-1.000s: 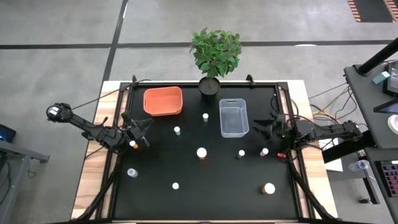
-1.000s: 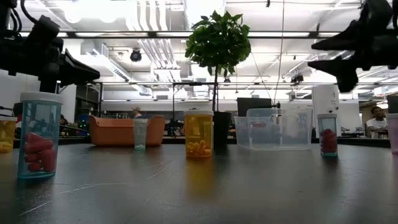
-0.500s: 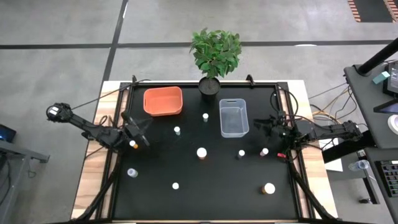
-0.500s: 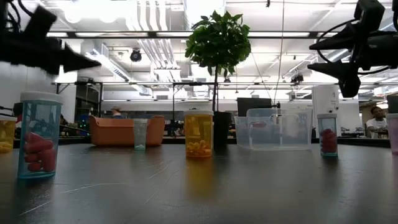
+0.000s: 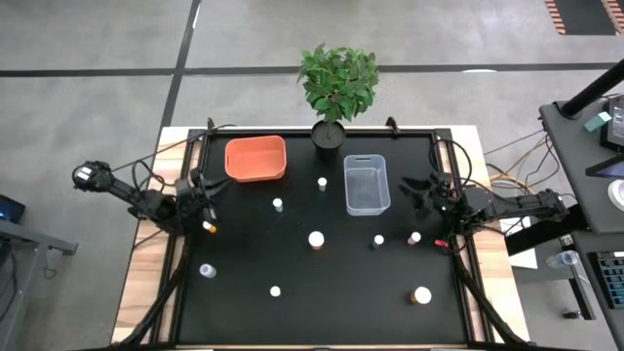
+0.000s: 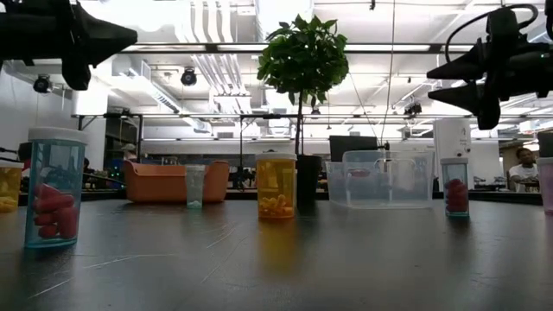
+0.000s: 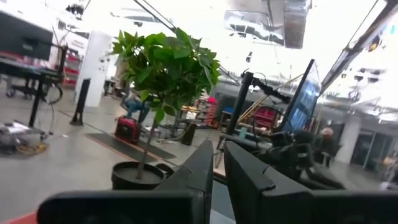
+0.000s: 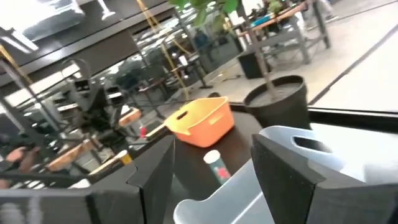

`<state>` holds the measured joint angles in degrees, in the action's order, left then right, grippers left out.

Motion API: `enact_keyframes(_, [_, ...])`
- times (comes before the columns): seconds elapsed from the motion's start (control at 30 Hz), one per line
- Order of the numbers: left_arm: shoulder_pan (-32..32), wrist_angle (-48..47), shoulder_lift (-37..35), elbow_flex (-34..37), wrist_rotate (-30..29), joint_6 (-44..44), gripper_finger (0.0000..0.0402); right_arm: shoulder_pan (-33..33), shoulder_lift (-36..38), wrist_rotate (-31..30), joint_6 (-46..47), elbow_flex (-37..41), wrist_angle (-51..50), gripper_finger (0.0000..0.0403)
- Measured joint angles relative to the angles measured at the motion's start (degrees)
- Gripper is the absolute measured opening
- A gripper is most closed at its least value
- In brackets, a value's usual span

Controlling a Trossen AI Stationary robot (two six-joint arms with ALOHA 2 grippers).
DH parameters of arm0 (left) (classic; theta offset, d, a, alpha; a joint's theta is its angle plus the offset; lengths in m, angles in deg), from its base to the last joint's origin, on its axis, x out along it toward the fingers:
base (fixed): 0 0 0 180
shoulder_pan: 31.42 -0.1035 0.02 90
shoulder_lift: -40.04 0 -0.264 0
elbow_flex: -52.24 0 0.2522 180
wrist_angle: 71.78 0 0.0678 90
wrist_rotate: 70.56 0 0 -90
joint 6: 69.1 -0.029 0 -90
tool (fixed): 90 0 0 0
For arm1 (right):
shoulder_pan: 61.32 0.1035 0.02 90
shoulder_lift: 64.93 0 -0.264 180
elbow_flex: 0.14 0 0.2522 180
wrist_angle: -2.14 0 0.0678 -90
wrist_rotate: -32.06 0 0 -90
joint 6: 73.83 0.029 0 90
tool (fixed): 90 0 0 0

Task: Pick and place medicine bottles into bin by pill shape (circle, oval)
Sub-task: Put the pink capsule pill bottle into the transparent bin

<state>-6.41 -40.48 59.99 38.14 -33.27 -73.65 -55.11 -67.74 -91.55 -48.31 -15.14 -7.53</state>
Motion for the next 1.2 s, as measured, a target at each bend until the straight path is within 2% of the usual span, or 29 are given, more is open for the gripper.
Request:
enact_keyframes(0.13, [0.00, -0.10, 0.83, 0.00, 0.02, 2.55, 0.0025, 0.00, 0.00, -2.05, 0.10, 0.00, -0.45, 0.0203])
enact_keyframes(0.27, [0.00, -0.09, 1.53, 0.00, 0.02, 1.37, 0.0025, 0.00, 0.00, -2.14, 4.24, 0.00, 0.93, 0.0203])
enact_keyframes(0.47, [0.00, 1.41, 1.62, 0.00, -0.02, -0.71, 0.0025, 0.02, -0.03, 5.23, 3.85, 0.00, 8.89, 0.0203])
enact_keyframes(0.9, [-0.04, 1.27, 1.55, 0.00, -0.02, -2.11, 0.0025, 0.02, -0.35, 5.54, 0.10, -0.13, 15.05, 0.0203])
enact_keyframes(1.03, [-0.04, 1.20, 1.62, 0.00, -0.28, -2.21, 0.0025, 0.02, -2.84, 5.56, -0.29, -1.99, 15.04, 0.0203])
enact_keyframes(1.2, [-0.04, 1.18, 1.65, 0.00, -0.77, -2.32, 0.0025, 0.01, -9.61, 5.56, -2.59, -7.38, 13.50, 0.0203])
